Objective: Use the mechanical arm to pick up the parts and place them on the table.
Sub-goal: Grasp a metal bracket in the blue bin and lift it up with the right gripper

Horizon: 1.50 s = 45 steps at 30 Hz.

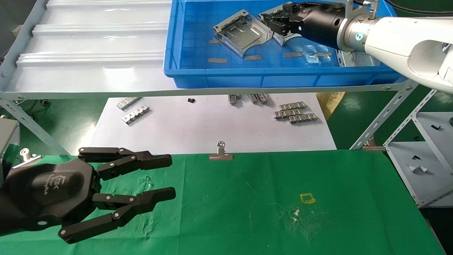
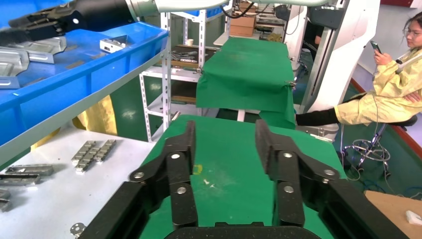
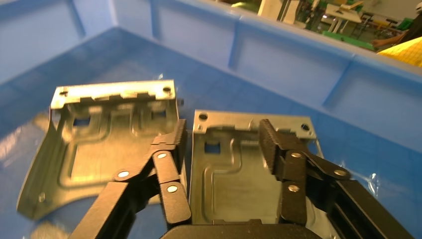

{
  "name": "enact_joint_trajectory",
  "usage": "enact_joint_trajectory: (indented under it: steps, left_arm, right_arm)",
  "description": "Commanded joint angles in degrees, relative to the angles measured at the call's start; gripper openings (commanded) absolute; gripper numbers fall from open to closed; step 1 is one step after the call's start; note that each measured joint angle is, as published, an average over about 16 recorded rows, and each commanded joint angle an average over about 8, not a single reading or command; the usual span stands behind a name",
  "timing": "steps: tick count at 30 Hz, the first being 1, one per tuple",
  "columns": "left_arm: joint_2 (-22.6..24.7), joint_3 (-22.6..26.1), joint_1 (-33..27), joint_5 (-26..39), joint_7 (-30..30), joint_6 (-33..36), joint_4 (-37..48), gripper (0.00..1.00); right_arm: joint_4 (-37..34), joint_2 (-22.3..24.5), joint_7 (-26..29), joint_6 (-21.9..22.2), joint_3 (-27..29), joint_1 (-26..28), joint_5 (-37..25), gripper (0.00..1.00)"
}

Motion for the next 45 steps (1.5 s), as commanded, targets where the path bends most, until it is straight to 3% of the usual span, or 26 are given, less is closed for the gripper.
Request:
enact_joint_trajectory:
  steps: [1, 6, 7, 28, 45]
  left_arm:
    - [0.00, 0.00, 0.00, 0.00, 0.00, 0.00, 0.00, 1.00]
    - [0.00, 0.00, 0.00, 0.00, 0.00, 0.00, 0.00, 1.00]
    - [0.00, 0.00, 0.00, 0.00, 0.00, 0.00, 0.00, 1.00]
    - [0.00, 0.00, 0.00, 0.00, 0.00, 0.00, 0.00, 1.00]
    - [0.00, 0.01, 0.00, -0.01, 0.00, 0.00, 0.00, 1.00]
  right_arm:
    - [-0.60, 0.10, -0.12, -0.65, -0.44, 0.48, -0.62, 0.71]
    - [-1.67, 0.69, 0.71, -1.89, -1.63, 1.90, -2.32, 0.08]
    - [-1.79, 0.78, 0.88, -2.08, -1.77, 2.07, -2.52, 0.00]
    - [-2.71, 1.49, 4.47, -4.74, -4.56, 3.28, -6.56, 0.00]
    - [-1.16, 2.75, 2.70, -3.23, -3.82, 2.55, -5.51, 0.00]
